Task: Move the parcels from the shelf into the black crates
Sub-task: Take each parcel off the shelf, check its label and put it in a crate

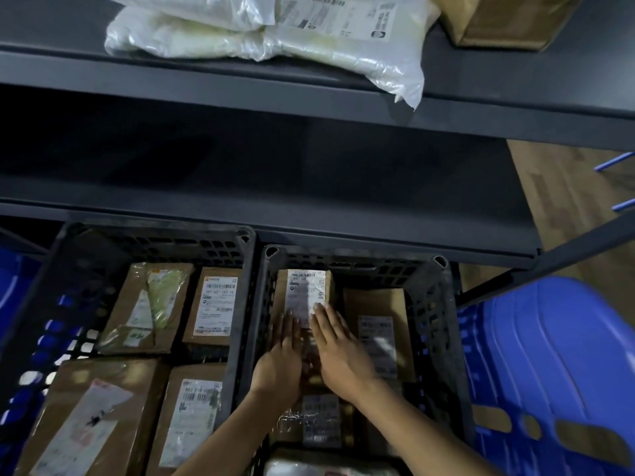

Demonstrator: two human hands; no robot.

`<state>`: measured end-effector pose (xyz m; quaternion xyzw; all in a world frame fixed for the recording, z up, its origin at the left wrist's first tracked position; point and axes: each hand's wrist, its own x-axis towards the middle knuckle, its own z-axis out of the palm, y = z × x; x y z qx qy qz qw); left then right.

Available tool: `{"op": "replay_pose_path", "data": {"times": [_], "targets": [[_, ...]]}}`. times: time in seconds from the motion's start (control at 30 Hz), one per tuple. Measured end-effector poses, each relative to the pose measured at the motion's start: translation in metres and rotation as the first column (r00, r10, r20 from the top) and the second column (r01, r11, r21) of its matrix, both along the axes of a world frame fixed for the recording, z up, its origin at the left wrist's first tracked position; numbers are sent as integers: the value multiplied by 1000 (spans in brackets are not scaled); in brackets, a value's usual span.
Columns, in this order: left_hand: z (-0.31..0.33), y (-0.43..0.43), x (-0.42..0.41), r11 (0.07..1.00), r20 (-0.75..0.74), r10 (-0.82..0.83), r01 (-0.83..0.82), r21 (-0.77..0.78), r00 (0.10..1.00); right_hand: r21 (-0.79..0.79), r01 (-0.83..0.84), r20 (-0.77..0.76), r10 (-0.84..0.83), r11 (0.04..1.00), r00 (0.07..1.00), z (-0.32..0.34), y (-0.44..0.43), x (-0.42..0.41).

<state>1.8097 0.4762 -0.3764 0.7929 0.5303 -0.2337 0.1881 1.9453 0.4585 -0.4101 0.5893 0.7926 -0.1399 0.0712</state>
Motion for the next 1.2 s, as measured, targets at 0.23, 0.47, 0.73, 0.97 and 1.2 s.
{"op": "replay_pose_path", "data": {"times": [0.23, 0.47, 0.73, 0.97, 1.2], "targets": [[1, 3, 0, 972, -204, -206, 224, 68, 957, -65, 19, 42, -16, 998, 999, -4, 5, -2], [24, 8, -6, 995, 7, -79, 78, 67, 997, -42, 20, 43, -19, 999, 999, 27, -7, 1], [108, 31, -10, 933, 40, -159, 137, 332, 986, 124, 127, -80, -118, 984, 990, 126, 2, 34], [225, 57, 31, 760, 206, -303, 106, 641, 930, 483, 160, -92, -132, 861, 987, 249, 26, 75], [314, 77, 76, 623, 243, -408, 74, 779, 880, 645, 151, -10, -189, 749, 982, 337, 48, 132]]}}
